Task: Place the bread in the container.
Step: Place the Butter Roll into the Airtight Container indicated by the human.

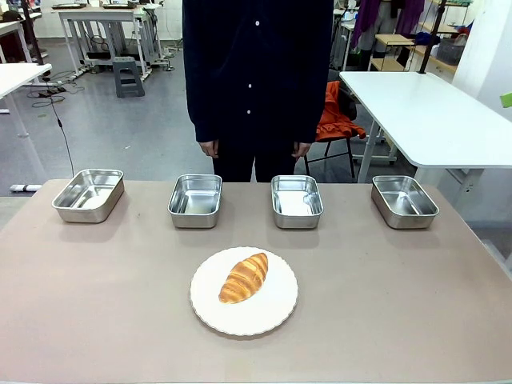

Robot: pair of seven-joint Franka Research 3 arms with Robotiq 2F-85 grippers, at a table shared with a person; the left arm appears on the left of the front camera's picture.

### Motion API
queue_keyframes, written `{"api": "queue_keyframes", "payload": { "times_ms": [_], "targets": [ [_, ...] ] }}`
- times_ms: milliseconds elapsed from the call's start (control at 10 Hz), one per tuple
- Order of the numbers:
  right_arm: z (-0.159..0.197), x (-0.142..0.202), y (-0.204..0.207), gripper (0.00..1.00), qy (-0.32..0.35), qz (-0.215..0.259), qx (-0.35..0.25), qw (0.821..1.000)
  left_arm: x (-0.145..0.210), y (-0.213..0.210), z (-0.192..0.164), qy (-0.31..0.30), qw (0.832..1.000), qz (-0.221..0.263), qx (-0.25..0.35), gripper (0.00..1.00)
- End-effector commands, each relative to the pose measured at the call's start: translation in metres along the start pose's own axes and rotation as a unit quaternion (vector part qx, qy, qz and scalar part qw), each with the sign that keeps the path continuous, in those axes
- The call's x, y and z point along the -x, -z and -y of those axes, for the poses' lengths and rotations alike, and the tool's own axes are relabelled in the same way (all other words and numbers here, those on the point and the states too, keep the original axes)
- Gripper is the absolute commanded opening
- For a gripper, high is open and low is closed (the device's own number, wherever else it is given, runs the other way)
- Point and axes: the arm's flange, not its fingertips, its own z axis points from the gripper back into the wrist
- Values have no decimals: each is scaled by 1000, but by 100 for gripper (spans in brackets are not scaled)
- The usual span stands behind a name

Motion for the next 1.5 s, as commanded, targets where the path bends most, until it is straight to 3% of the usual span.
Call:
{"api": "queue_keyframes", "payload": {
  "times_ms": [0,1400],
  "targets": [
    [0,0,0,100,-1,10,-7,1000,0,-3,1,4,1000,4,4,100],
    [0,0,0,100,-1,10,-7,1000,0,-3,1,4,1000,4,4,100]
  ]
}}
